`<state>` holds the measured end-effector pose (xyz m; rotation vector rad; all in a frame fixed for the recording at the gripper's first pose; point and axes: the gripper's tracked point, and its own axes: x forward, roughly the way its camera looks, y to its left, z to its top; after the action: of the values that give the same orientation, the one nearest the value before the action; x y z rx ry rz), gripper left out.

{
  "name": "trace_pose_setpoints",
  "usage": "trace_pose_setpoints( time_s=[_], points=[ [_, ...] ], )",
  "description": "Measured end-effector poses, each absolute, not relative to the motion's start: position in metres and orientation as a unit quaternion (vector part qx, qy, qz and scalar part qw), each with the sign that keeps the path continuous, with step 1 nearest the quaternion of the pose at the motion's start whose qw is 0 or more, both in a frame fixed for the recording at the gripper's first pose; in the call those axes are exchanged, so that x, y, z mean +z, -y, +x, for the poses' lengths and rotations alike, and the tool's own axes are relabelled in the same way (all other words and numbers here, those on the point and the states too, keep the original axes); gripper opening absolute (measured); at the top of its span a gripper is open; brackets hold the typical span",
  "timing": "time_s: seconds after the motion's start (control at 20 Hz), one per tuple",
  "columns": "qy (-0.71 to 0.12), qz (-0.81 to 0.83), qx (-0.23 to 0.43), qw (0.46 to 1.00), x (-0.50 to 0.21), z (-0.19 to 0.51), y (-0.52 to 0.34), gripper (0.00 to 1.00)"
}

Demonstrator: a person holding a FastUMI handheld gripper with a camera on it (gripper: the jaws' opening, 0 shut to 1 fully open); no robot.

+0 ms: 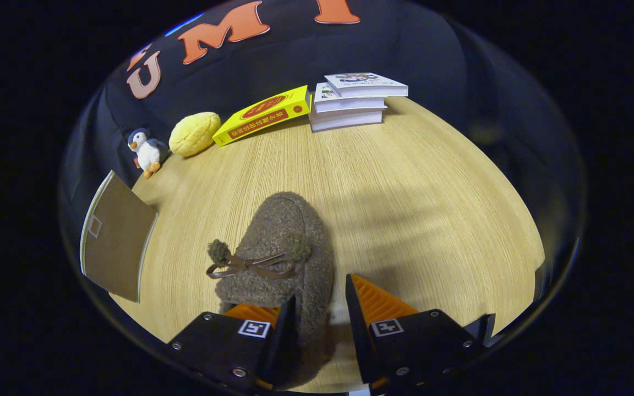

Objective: Open the storage box then place both shoes into the box .Put the left shoe in first, then the right shoe, with the right side of both shoes facing outward in a uniform manner.

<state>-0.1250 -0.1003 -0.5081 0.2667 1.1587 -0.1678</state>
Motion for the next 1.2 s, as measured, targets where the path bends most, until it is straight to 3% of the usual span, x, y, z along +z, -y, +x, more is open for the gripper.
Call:
trace_pose_setpoints(
  time_s=[0.1,0.25,0.35,0.7,1.2],
  points=[
    [-0.548,0.125,-0.092,0.822,-0.507,-0.124,0.098,0.39],
    [-0.559,0.114,-0.119,0.813,-0.502,-0.125,0.103,0.12],
    [-0.563,0.133,-0.127,0.806,-0.489,-0.121,0.094,0.06],
    [-0.52,0.158,-0.095,0.834,-0.406,-0.071,0.03,0.06],
    [-0.493,0.16,0.004,0.855,-0.325,-0.016,-0.117,0.06]
  ],
)
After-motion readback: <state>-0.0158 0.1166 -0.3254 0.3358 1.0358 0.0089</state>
